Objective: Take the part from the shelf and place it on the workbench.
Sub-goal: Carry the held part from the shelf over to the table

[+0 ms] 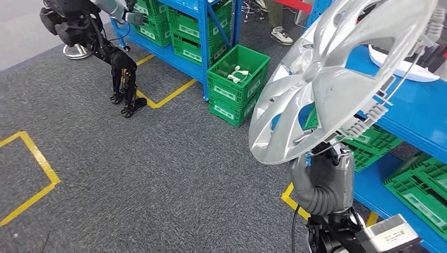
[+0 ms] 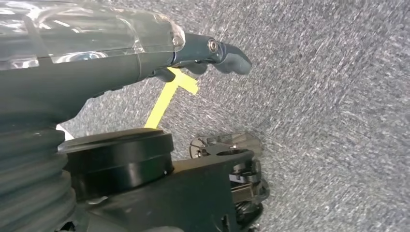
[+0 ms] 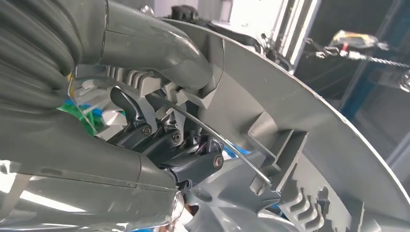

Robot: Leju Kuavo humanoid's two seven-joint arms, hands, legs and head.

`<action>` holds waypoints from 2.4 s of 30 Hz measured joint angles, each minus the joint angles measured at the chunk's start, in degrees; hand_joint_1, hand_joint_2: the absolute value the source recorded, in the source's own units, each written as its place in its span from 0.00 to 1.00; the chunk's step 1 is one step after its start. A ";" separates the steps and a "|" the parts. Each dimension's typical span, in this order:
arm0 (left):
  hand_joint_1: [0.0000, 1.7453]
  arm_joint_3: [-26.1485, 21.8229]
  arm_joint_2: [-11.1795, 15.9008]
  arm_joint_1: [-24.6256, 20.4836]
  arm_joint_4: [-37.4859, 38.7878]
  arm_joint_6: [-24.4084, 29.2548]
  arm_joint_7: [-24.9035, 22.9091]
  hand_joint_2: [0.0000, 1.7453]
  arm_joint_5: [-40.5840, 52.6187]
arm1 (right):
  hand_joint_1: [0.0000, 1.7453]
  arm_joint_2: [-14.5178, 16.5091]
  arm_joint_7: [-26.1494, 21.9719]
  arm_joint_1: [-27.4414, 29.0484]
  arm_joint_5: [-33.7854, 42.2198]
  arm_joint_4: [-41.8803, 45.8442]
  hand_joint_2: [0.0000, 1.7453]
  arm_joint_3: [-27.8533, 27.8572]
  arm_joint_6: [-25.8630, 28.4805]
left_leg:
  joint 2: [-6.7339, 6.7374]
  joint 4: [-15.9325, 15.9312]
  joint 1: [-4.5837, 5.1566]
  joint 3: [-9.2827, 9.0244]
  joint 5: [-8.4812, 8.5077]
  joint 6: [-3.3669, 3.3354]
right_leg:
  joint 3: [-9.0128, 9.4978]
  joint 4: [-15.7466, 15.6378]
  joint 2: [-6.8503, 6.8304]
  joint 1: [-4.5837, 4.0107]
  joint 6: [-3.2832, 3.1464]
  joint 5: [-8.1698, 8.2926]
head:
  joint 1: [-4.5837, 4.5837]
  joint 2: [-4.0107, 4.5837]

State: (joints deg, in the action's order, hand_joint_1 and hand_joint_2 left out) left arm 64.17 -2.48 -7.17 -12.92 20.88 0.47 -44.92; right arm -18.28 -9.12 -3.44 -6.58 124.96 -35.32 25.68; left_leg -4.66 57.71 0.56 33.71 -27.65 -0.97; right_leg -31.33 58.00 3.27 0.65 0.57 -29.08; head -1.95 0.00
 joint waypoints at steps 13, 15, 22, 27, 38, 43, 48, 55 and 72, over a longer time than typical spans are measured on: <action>0.00 0.00 -0.26 0.07 0.10 0.17 0.05 1.00 -0.05 | 1.00 -0.08 0.55 -0.11 0.51 0.24 1.00 -0.62 -0.30 | 7.14 6.67 -1.22 3.64 -1.86 3.07 | 0.92 -1.58 -6.71 0.37 -0.59 -0.38 | 2.58 0.00; 0.00 0.00 -0.18 -0.04 0.11 0.21 0.15 1.00 -0.06 | 1.00 -0.08 0.36 -0.22 0.58 0.25 1.00 -0.66 -0.29 | 9.18 1.54 -0.80 1.03 -0.41 2.44 | 1.00 -1.23 -7.60 0.10 0.05 -0.76 | 2.70 0.00; 0.00 0.00 -0.05 -0.12 0.17 0.32 0.26 1.00 -0.09 | 1.00 -0.06 -0.18 -0.50 0.91 0.22 1.00 -0.90 -0.28 | 5.40 0.42 -0.59 0.99 0.11 -0.02 | -1.87 6.86 -4.39 0.53 1.66 -6.56 | 1.58 0.00; 0.00 0.00 -0.05 -0.04 0.25 0.32 0.39 1.00 -0.37 | 1.00 -0.06 -0.78 -0.69 2.07 -0.50 1.00 -0.97 -0.28 | 1.83 0.47 0.02 0.72 0.21 -0.39 | -4.73 11.76 -3.04 0.29 0.71 -5.53 | 0.58 0.00; 0.00 0.00 0.08 -0.07 0.44 0.21 0.13 1.00 -0.38 | 1.00 -0.02 -1.20 -1.53 2.15 -0.72 1.00 -1.33 -0.14 | 4.70 10.94 -0.27 6.66 -5.33 2.26 | 0.80 -1.89 -3.43 0.27 -1.56 0.10 | 1.13 0.00; 0.00 0.00 0.16 0.01 0.45 0.21 0.38 1.00 -0.33 | 1.00 -0.02 -1.24 -1.48 2.18 -0.90 1.00 -1.46 -0.13 | 6.17 9.03 -1.27 5.22 -2.34 3.16 | 0.96 -1.58 -6.57 0.42 -0.96 -0.34 | 2.22 0.00; 0.00 0.00 0.20 0.00 0.45 0.22 0.39 1.00 -0.28 | 1.00 -0.01 -1.30 -1.58 2.17 -0.89 1.00 -1.50 -0.10 | 8.47 0.61 -0.44 0.93 -0.14 1.77 | 1.28 -1.17 -8.50 0.21 0.48 -0.97 | 2.30 0.00; 0.00 0.00 0.20 -0.09 0.46 0.21 0.20 1.00 -0.02 | 1.00 -0.03 -1.45 -1.48 2.23 -1.00 1.00 -1.53 -0.04 | 4.38 0.20 -0.39 0.78 0.37 0.06 | -5.37 14.49 -3.72 0.47 1.20 -9.19 | 0.98 0.00; 0.00 0.00 0.62 0.00 0.48 0.17 0.14 1.00 0.26 | 1.00 0.30 -2.26 -1.71 2.37 -1.20 1.00 -1.82 0.17 | 4.97 15.44 -1.06 8.87 -5.59 3.38 | 0.95 -1.70 -5.69 0.29 -1.49 -0.17 | 1.89 0.00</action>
State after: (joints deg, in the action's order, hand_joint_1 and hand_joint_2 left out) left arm 64.17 -1.86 -7.17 -12.44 21.05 0.61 -44.66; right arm -17.98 -11.38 -5.16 -4.21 123.76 -37.14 25.85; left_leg 0.32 73.15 -0.50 42.58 -33.23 2.41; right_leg -30.38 56.29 -2.42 0.95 -0.92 -29.25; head -0.06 0.00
